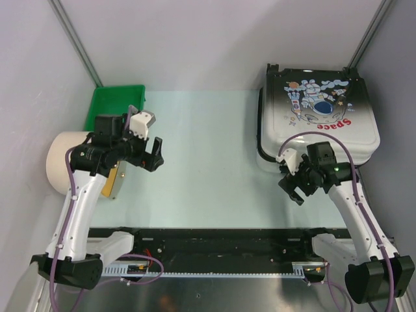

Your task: Open, take out, and arrange the luggage

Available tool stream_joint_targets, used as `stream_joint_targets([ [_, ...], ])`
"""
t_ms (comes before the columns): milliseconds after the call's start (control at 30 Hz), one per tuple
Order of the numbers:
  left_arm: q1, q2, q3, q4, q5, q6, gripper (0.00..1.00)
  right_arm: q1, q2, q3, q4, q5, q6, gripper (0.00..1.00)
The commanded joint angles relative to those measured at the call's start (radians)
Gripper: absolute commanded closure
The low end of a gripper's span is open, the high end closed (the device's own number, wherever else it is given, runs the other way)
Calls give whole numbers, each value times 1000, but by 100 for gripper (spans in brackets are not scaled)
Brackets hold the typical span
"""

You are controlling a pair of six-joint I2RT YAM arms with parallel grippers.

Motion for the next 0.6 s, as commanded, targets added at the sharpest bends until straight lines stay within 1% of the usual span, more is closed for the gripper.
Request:
stream_joint_targets([
  [0,-38,-30,21,33,-28,-25,0,32,20,-47,142,86,-86,1],
  [233,-54,-13,16,51,-5,-24,0,59,115,-133,318,166,-138,5],
  [333,-68,-18,9,54,10,-19,0,62,136,-176,395,210,-173,5],
  [400,-75,-21,0,61,12,-13,0,64,143,-209,432,243,-202,5],
  [433,-75,-22,-2,67,12,-9,0,64,144,-217,476,255,-209,5],
  [567,-78,-22,-17,74,24,-4,0,67,118,-237,529,281,-226,5],
])
